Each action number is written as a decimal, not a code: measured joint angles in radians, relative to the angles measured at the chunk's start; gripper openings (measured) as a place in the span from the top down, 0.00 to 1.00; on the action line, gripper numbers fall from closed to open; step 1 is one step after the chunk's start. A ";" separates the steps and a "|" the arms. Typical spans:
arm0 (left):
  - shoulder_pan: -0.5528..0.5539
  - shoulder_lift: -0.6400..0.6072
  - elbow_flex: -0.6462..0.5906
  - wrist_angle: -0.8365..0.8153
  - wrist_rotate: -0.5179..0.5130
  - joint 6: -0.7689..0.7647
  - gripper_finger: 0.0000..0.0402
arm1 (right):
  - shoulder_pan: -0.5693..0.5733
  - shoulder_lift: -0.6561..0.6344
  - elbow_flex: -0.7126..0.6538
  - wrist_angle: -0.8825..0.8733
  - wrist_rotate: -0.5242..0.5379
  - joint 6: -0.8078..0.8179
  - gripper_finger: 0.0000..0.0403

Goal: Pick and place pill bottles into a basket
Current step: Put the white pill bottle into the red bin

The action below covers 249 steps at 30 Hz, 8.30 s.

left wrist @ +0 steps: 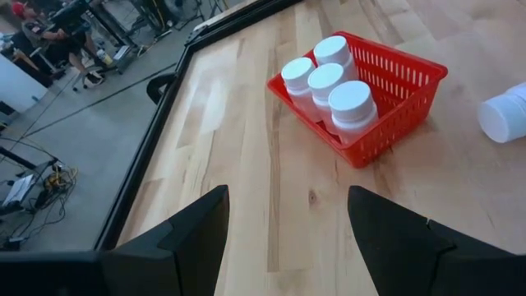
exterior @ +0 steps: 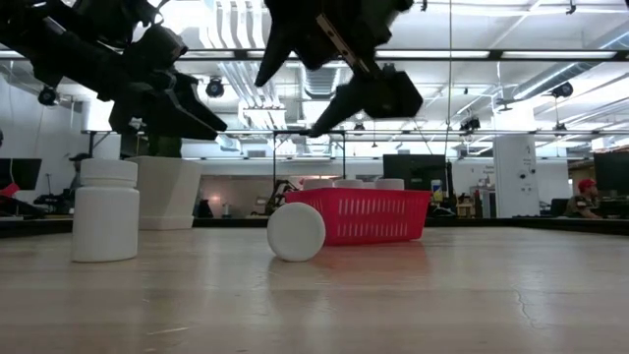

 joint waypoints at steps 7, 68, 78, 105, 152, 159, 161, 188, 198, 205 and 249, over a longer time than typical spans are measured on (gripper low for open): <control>0.000 0.000 0.000 0.000 0.000 -0.006 0.43 | 0.000 0.000 0.138 -0.230 0.111 -0.067 0.30; 0.000 0.001 -0.017 -0.014 0.001 -0.037 0.43 | 0.023 0.401 0.556 -0.585 0.171 0.109 0.35; 0.000 0.001 -0.017 -0.013 0.001 -0.037 0.43 | 0.030 0.401 0.531 -0.555 0.118 0.171 0.35; 0.000 0.001 -0.017 -0.013 0.001 -0.037 0.43 | 0.026 0.399 0.374 -0.397 0.036 0.186 0.37; -0.003 0.002 0.131 -0.013 0.321 0.041 0.43 | 0.048 0.133 0.486 -0.811 0.704 -0.467 0.64; -0.003 0.002 0.160 -0.020 0.317 0.020 0.43 | 0.091 -0.060 0.312 -0.791 0.832 -0.378 0.64; -0.003 0.002 0.161 -0.021 0.317 0.023 0.43 | 0.117 -0.129 0.234 -0.752 0.897 -0.350 0.64; -0.015 0.318 0.483 -0.014 0.319 0.408 0.43 | -0.084 -0.546 -0.640 0.651 0.267 -0.953 0.64; -0.032 0.370 0.543 -0.055 0.319 0.463 0.43 | -0.143 -0.524 -0.656 0.697 0.135 -0.981 0.64; -0.054 0.340 0.547 -0.075 0.382 0.523 0.43 | -0.150 -0.524 -0.655 0.697 0.066 -0.996 0.65; -0.041 0.446 0.865 -0.483 0.711 -1.032 0.43 | -0.151 -0.524 -0.653 0.659 -0.025 -1.078 0.65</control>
